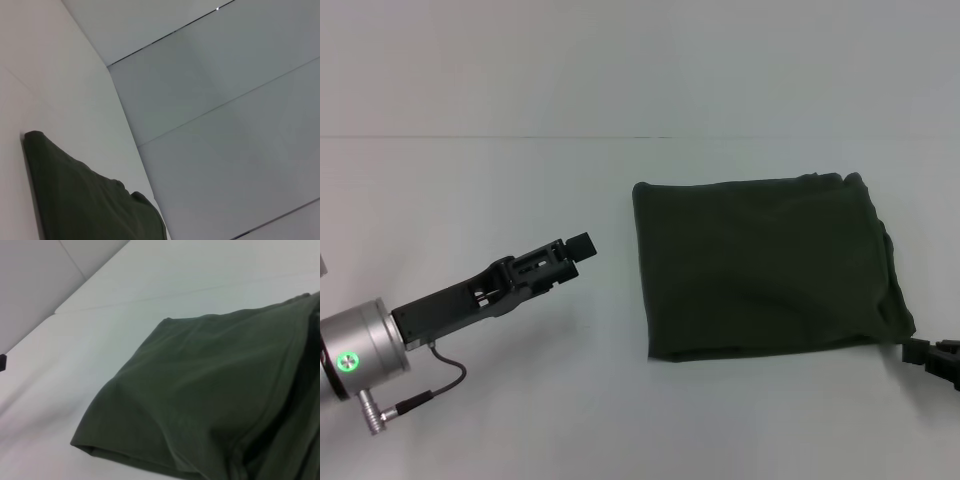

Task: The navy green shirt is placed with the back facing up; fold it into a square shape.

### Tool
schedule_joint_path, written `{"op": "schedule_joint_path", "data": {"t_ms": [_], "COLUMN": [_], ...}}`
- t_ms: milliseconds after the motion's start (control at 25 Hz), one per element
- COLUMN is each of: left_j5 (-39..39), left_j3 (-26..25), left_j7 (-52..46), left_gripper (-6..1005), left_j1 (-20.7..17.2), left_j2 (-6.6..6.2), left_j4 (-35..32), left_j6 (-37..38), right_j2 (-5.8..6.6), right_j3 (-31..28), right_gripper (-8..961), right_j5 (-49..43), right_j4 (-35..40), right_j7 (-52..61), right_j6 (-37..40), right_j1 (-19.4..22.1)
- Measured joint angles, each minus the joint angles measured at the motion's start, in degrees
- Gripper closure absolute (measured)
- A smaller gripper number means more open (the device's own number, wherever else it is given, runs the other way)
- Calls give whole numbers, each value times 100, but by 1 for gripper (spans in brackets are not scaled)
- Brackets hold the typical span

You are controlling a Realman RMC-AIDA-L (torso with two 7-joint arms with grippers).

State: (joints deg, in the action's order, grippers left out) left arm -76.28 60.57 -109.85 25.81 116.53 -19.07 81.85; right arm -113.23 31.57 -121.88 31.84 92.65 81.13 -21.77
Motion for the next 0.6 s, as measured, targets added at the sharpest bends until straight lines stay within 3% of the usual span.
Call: {"op": "schedule_joint_path", "data": {"t_ms": [80, 320, 520, 600], "left_j5": [0, -1, -46, -53], "left_j3": [-6, 13, 0, -3], "left_j7": [-1, -8, -14, -17], "left_gripper": [166, 166, 165, 165], "left_j1": [-2, -6, -5, -2], "left_j2": [-1, -9, -21, -25], "left_j4": [0, -4, -23, -26], "left_j6": [0, -1, 1, 5], "right_j2": [1, 10, 20, -30], "right_j3": [-28, -146, -948, -1229], "right_gripper": [902, 901, 900, 895], "right_j5": [0, 18, 47, 51], "right_j4": [0, -3, -3, -1], "right_j7": [-10, -15, -503, -895], "right_j6": [0, 110, 1107, 1431], "right_j1": [34, 97, 72, 18]}}
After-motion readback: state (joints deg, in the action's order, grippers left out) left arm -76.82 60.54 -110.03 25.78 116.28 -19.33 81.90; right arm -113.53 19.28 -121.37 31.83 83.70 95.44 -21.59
